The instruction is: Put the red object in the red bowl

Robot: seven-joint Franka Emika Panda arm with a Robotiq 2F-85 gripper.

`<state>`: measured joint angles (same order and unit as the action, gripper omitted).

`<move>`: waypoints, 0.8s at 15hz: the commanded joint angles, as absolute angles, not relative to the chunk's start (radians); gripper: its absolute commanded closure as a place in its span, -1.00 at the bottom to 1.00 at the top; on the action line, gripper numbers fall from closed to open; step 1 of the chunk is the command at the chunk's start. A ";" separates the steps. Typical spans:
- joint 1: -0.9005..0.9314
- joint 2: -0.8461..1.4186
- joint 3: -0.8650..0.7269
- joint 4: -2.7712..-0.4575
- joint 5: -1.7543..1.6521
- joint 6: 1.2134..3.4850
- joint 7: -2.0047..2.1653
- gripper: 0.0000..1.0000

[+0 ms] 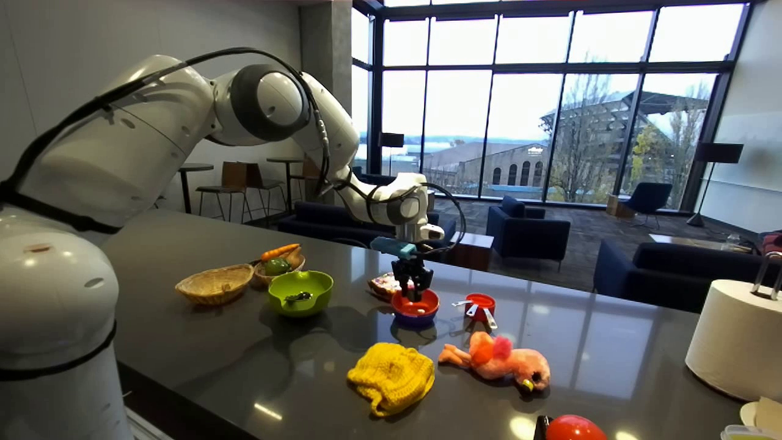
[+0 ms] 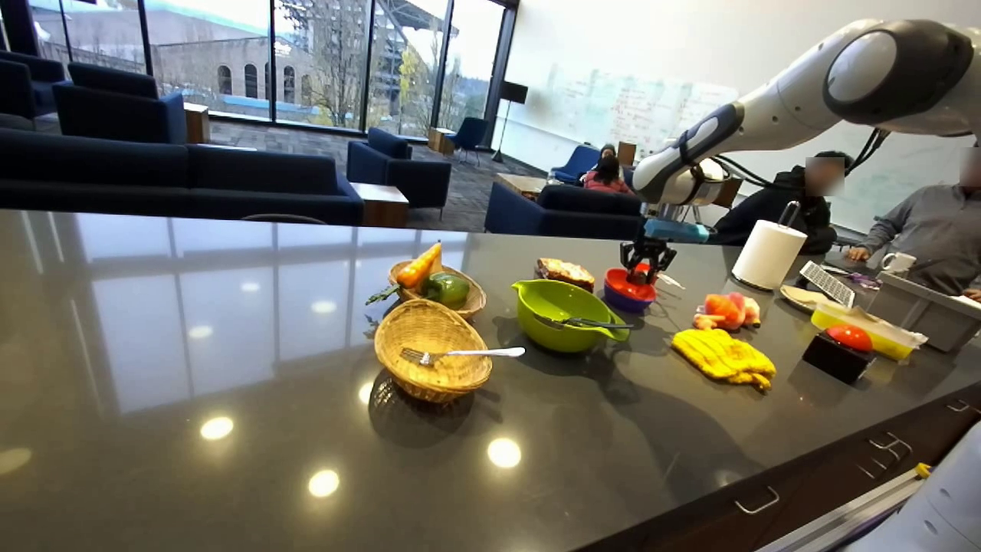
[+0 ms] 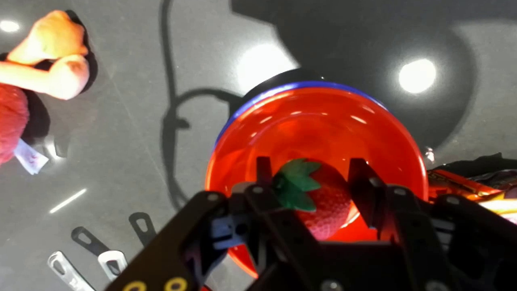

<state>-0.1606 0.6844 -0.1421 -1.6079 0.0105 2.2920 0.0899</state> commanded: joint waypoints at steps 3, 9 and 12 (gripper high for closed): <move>-0.174 0.704 -0.140 -1.567 0.028 2.275 0.102 -0.63; -0.167 0.648 -0.136 -1.598 0.034 2.264 0.100 -1.00; -0.166 0.608 -0.130 -1.611 0.036 2.238 0.093 -1.00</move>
<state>-0.1654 0.6760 -0.1375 -1.5749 0.0248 2.2769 0.0930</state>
